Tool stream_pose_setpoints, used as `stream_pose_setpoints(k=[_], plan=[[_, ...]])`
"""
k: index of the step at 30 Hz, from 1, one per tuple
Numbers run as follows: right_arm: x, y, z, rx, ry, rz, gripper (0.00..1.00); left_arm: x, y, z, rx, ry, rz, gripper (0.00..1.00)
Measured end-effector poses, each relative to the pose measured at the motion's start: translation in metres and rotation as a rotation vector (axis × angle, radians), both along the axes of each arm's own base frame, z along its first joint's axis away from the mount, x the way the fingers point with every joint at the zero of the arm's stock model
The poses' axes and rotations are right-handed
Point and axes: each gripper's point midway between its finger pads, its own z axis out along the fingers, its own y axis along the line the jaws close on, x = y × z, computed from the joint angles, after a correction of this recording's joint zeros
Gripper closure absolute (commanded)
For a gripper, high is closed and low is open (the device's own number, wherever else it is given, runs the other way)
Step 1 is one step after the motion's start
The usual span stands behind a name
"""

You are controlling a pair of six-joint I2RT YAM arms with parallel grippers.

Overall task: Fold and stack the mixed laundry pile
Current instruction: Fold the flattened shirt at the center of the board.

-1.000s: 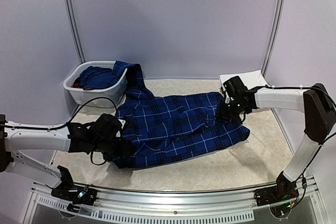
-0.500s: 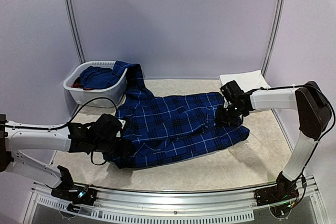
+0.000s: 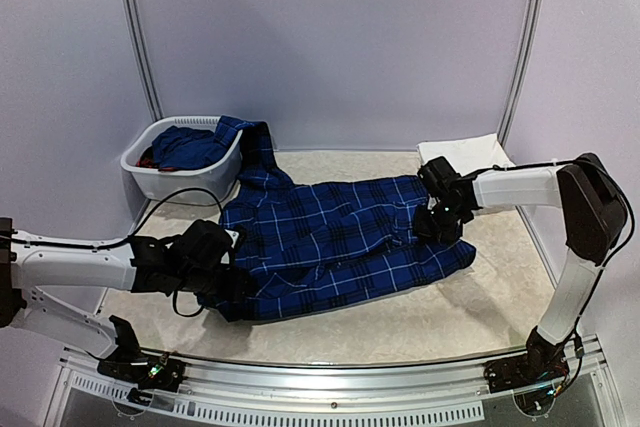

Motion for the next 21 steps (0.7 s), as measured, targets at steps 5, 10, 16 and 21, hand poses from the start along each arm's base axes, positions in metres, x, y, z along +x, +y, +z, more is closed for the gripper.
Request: stream_pose_setpoints(k=[5, 10, 16, 21], plan=[[0.009, 0.001, 0.025, -0.043, -0.033, 0.012, 0.97, 0.0, -0.001, -0.001, -0.01, 0.002, 0.005, 0.57], [0.02, -0.002, 0.071, -0.064, -0.125, 0.02, 0.75, -0.003, 0.004, -0.012, 0.013, 0.021, 0.015, 0.58], [0.019, -0.004, 0.08, -0.074, -0.145, 0.034, 0.68, -0.005, 0.01, -0.025, 0.046, 0.045, 0.033, 0.58], [0.008, -0.009, 0.062, -0.089, -0.1, 0.042, 0.64, -0.006, 0.012, -0.03, 0.058, 0.05, 0.04, 0.59]])
